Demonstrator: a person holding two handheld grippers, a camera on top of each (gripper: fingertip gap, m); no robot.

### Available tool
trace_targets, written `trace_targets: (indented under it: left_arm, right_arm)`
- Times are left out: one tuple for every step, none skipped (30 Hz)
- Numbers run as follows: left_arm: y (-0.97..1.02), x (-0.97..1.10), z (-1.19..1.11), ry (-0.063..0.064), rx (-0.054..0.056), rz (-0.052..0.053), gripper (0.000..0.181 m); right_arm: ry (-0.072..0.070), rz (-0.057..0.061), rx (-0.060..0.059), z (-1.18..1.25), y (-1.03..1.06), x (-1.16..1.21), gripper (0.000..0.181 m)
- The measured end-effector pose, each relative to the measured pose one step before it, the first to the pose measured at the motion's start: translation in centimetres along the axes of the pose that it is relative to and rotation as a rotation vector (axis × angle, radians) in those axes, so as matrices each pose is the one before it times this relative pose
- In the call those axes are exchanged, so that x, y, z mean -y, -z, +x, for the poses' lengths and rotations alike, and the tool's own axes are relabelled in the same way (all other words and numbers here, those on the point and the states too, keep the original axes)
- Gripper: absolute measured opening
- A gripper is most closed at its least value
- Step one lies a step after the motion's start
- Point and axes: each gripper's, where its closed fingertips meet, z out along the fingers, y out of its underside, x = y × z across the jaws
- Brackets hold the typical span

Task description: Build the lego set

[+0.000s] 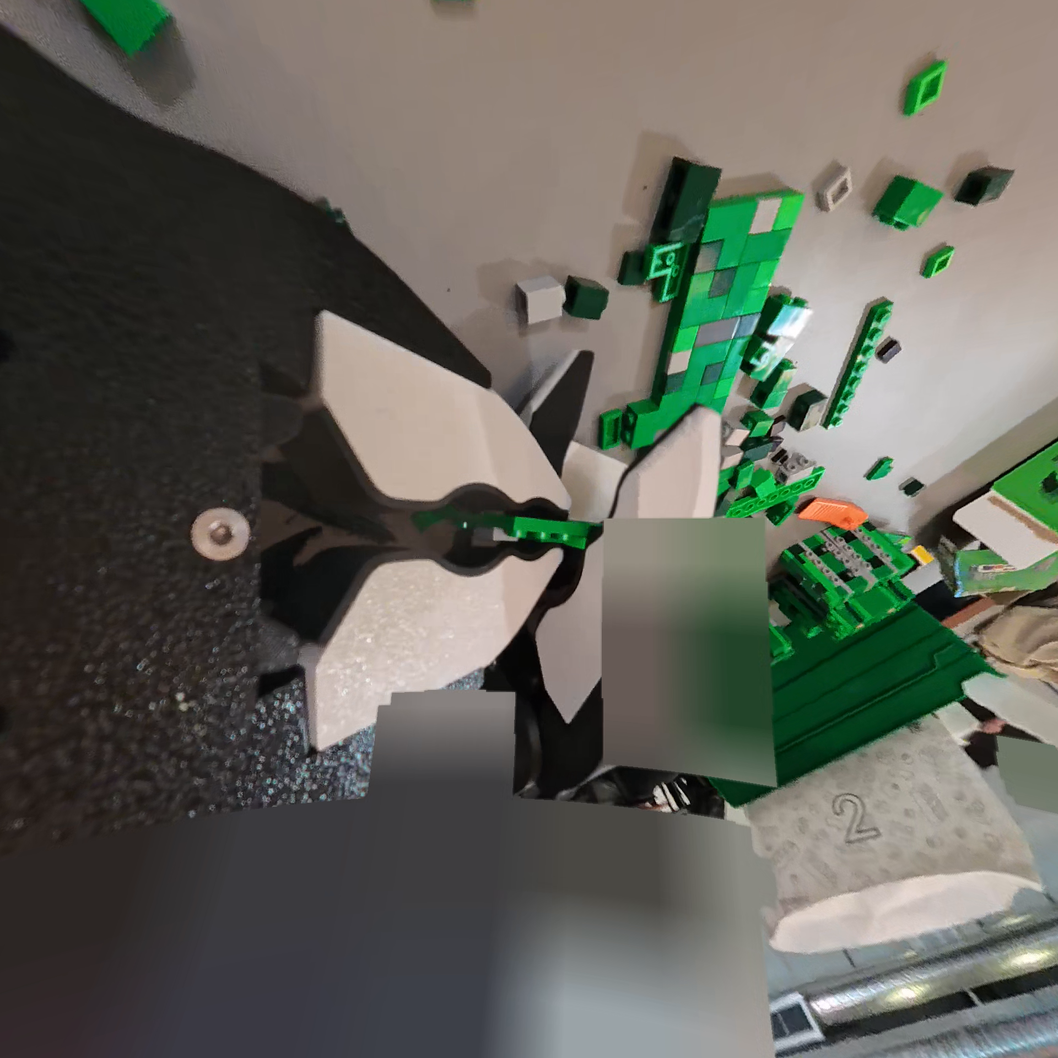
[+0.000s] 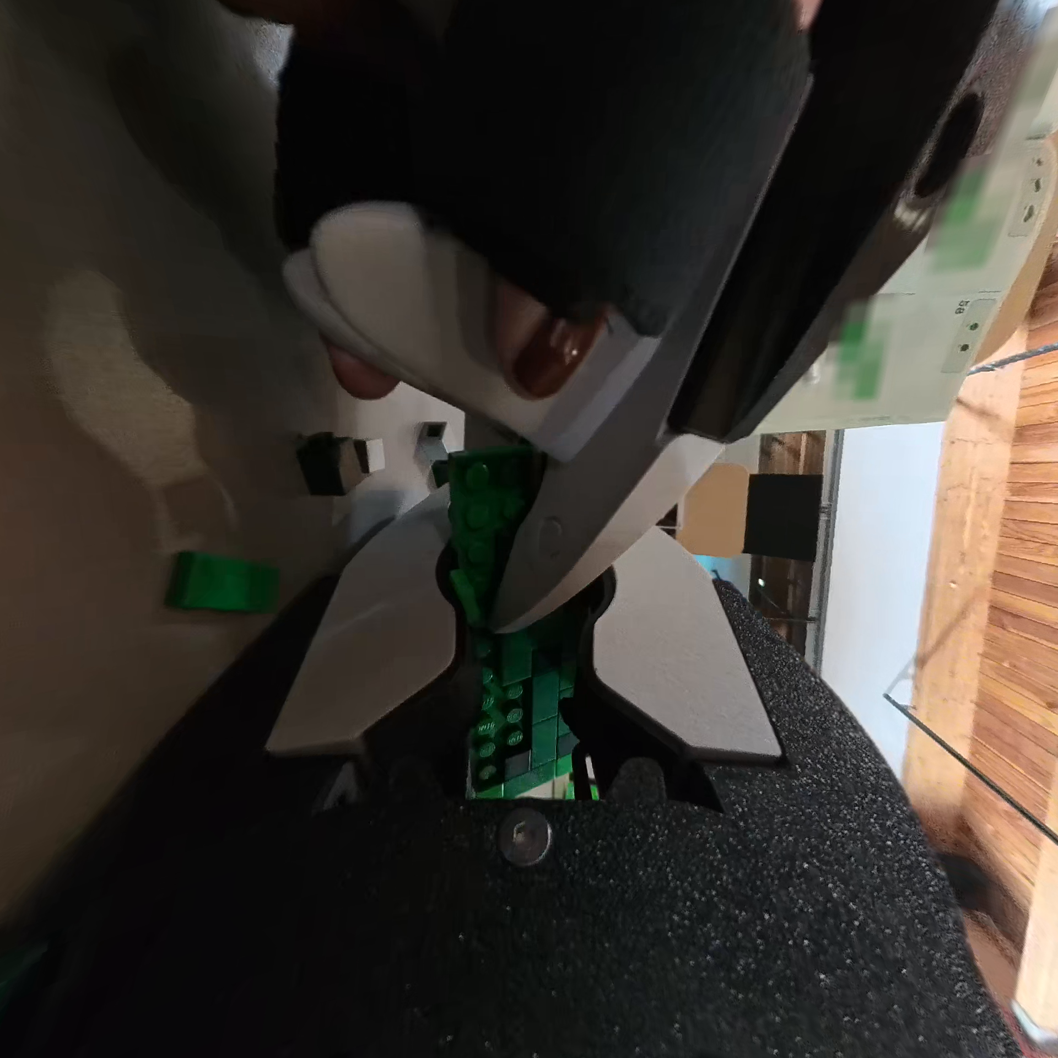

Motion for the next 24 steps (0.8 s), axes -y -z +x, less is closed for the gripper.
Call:
trace_targets:
  left_arm:
    - [0.023, 0.041, 0.036, 0.0295, -0.0146, 0.0061, 0.006]
    - [0.054, 0.041, 0.075, 0.0211, -0.0153, 0.0042, 0.006]
    - [0.033, 0.017, 0.036, 0.0126, -0.0088, 0.0035, 0.006]
    - [0.024, 0.015, 0.021, 0.0049, -0.0038, 0.0011, 0.006]
    - [0.007, 0.012, -0.002, 0.0024, -0.0015, 0.0016, 0.006]
    - [0.009, 0.026, 0.014, 0.0038, -0.0021, 0.0027, 0.006]
    - [0.020, 0.037, 0.020, 0.0038, -0.0027, 0.0042, 0.007]
    - [0.012, 0.020, -0.009, 0.0021, -0.0009, 0.0011, 0.007]
    - [0.008, 0.028, 0.004, 0.0018, -0.0007, 0.0026, 0.007]
    - [0.001, 0.027, -0.001, 0.0021, -0.0002, 0.0019, 0.007]
    - [0.013, 0.019, 0.000, 0.0012, -0.0006, 0.0018, 0.007]
    - [0.007, 0.005, 0.001, -0.0001, -0.0004, 0.0004, 0.007]
    - [-0.001, 0.022, 0.012, 0.0009, -0.0010, 0.0028, 0.007]
    - [0.014, 0.035, 0.007, 0.0018, -0.0011, 0.0031, 0.006]
    - [0.011, 0.044, 0.001, 0.0037, -0.0014, 0.0039, 0.007]
    - [0.008, 0.033, -0.004, 0.0016, -0.0005, 0.0023, 0.007]
    - [0.035, 0.097, 0.064, 0.0080, -0.0073, 0.0074, 0.006]
    - [0.090, 0.231, 0.183, 0.0347, -0.0325, 0.0182, 0.006]
    - [0.024, -0.016, -0.062, 0.0095, -0.0007, -0.0031, 0.006]
    - [-0.036, 0.005, -0.102, -0.0067, 0.0124, 0.0006, 0.006]
    - [-0.014, -0.015, 0.005, -0.0006, 0.0001, -0.0004, 0.006]
    - [-0.017, -0.036, 0.007, 0.0023, -0.0017, -0.0033, 0.006]
    - [-0.048, -0.052, -0.058, -0.0004, 0.0041, -0.0034, 0.006]
    - [-0.043, -0.007, -0.042, -0.0046, 0.0057, 0.0000, 0.006]
  right_arm:
    - [0.0101, -0.0055, -0.0079, 0.081, 0.020, 0.003, 0.038]
    - [0.0134, -0.0074, -0.0104, 0.107, 0.028, 0.000, 0.038]
    - [0.0065, -0.0028, -0.0040, 0.039, 0.001, 0.014, 0.038]
    - [0.0035, -0.0023, -0.0037, 0.043, 0.005, -0.001, 0.038]
    - [0.0028, -0.0004, -0.0015, 0.011, -0.012, 0.011, 0.038]
    - [0.0080, -0.0028, -0.0067, 0.076, 0.003, -0.008, 0.038]
    - [0.0039, -0.0016, -0.0033, 0.043, -0.008, 0.004, 0.038]
    - [0.0046, -0.0026, -0.0031, 0.038, -0.020, -0.019, 0.038]
    - [0.0033, -0.0035, -0.0026, 0.022, -0.009, -0.017, 0.038]
    - [0.0049, -0.0025, -0.0033, 0.042, -0.015, -0.026, 0.038]
    - [0.0018, 0.0004, -0.0004, 0.007, 0.000, 0.018, 0.038]
    - [0.0059, -0.0008, -0.0041, 0.046, 0.002, 0.003, 0.038]
    - [0.0063, -0.0026, -0.0050, 0.052, -0.004, -0.008, 0.038]
    - [0.0079, -0.0023, -0.0065, 0.075, -0.016, -0.009, 0.038]
    - [0.0039, -0.0018, -0.0030, 0.031, -0.019, -0.016, 0.038]
    - [0.0099, -0.0015, -0.0085, 0.079, 0.024, 0.019, 0.038]
    - [0.0278, -0.0001, -0.0210, 0.182, 0.084, 0.076, 0.032]
    - [0.0078, -0.0035, -0.0010, 0.034, -0.004, 0.001, 0.031]
    - [-0.0137, 0.0034, 0.0080, -0.109, -0.083, -0.022, 0.031]
    - [-0.0110, 0.0082, 0.0042, -0.059, -0.028, 0.025, 0.031]
    - [-0.0102, 0.0074, 0.0022, -0.029, 0.014, 0.035, 0.031]
    - [-0.0263, 0.0065, 0.0166, -0.158, 0.007, 0.028, 0.031]
    - [-0.0212, 0.0063, 0.0146, -0.151, -0.025, 0.001, 0.031]
    - [-0.0119, 0.0072, 0.0043, -0.033, -0.014, 0.005, 0.031]
